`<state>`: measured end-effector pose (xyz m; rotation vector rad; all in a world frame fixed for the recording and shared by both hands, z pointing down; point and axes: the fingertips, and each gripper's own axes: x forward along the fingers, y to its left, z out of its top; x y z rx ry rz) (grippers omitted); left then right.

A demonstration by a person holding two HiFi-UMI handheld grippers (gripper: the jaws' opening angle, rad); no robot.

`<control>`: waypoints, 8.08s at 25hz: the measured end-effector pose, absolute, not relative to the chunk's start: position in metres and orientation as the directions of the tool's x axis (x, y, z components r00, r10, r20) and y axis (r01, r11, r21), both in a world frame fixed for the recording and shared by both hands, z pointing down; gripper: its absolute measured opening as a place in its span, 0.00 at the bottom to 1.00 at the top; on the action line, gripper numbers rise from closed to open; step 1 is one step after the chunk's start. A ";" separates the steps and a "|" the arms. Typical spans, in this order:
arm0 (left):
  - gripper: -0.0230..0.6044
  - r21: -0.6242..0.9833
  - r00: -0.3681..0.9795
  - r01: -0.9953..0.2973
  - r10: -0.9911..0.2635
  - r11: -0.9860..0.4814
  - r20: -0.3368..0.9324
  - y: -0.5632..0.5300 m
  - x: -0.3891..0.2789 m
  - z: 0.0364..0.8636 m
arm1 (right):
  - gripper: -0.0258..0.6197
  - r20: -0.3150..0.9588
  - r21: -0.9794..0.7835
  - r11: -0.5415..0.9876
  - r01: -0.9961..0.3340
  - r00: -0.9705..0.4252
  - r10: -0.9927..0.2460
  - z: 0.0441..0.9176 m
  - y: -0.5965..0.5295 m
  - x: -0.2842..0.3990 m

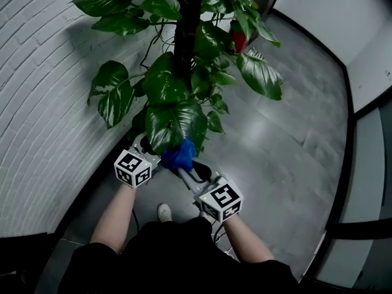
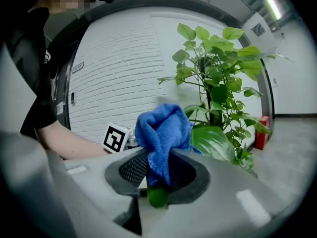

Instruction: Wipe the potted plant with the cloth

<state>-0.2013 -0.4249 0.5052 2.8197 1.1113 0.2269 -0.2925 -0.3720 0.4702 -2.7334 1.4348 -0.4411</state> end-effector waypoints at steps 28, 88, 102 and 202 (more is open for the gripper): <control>0.51 0.286 0.897 0.398 0.435 -0.872 0.078 -0.406 -0.197 0.517 | 0.20 0.160 -0.147 -0.188 -0.971 0.165 -0.973 0.397 -0.272 -0.274; 0.41 0.331 0.910 0.375 0.413 -0.866 0.048 -0.383 -0.186 0.506 | 0.20 0.320 -0.149 -0.505 -0.850 0.442 -0.838 0.479 -0.300 -0.207; 0.38 0.428 0.939 0.323 0.343 -0.844 -0.033 -0.396 -0.191 0.488 | 0.20 0.329 -0.089 -0.433 -0.897 0.384 -0.863 0.485 -0.275 -0.252; 0.36 0.344 0.980 0.185 0.199 -0.920 0.008 -0.387 -0.368 0.477 | 0.20 0.340 -0.393 -0.377 -0.839 0.249 -0.907 0.531 -0.245 -0.279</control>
